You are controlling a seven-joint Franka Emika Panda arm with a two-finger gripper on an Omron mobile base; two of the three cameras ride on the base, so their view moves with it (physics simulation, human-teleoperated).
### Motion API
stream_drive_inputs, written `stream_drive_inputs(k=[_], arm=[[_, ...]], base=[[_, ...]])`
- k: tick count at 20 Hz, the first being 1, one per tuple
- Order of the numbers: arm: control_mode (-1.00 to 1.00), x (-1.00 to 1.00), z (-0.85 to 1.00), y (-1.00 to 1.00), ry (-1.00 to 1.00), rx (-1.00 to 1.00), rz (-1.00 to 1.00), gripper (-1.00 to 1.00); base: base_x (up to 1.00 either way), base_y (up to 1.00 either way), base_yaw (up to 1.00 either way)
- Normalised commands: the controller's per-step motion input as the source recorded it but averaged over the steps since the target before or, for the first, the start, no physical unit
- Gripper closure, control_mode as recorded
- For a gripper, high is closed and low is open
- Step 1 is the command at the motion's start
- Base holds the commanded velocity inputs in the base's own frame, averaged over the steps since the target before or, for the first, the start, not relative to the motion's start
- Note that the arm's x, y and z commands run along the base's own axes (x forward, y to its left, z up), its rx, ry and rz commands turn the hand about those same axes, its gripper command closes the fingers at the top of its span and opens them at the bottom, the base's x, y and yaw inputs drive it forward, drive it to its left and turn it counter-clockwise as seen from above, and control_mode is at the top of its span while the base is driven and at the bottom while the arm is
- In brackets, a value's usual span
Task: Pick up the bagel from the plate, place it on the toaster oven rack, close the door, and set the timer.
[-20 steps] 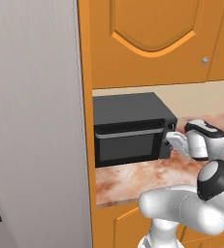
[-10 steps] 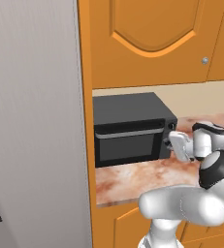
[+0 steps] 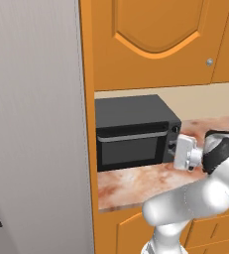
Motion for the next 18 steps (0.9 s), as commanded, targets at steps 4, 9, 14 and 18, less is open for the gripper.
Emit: stream_drive_inputs(k=[4,9,14,18], arm=[[-1.00,0.00,0.00,-0.49,0.05,0.37,0.01,1.00],[-1.00,0.00,0.01,-0.34,0.01,0.29,0.00,1.00],[-1.00,0.00,0.14,-0.14,0.00,0.09,0.00,1.00],[-1.00,0.00,0.29,-0.01,0.00,0.00,0.00,1.00]], base=[[0.00,0.00,0.00],[0.00,0.00,0.00],[0.00,0.00,0.00],[0.00,0.00,0.00]])
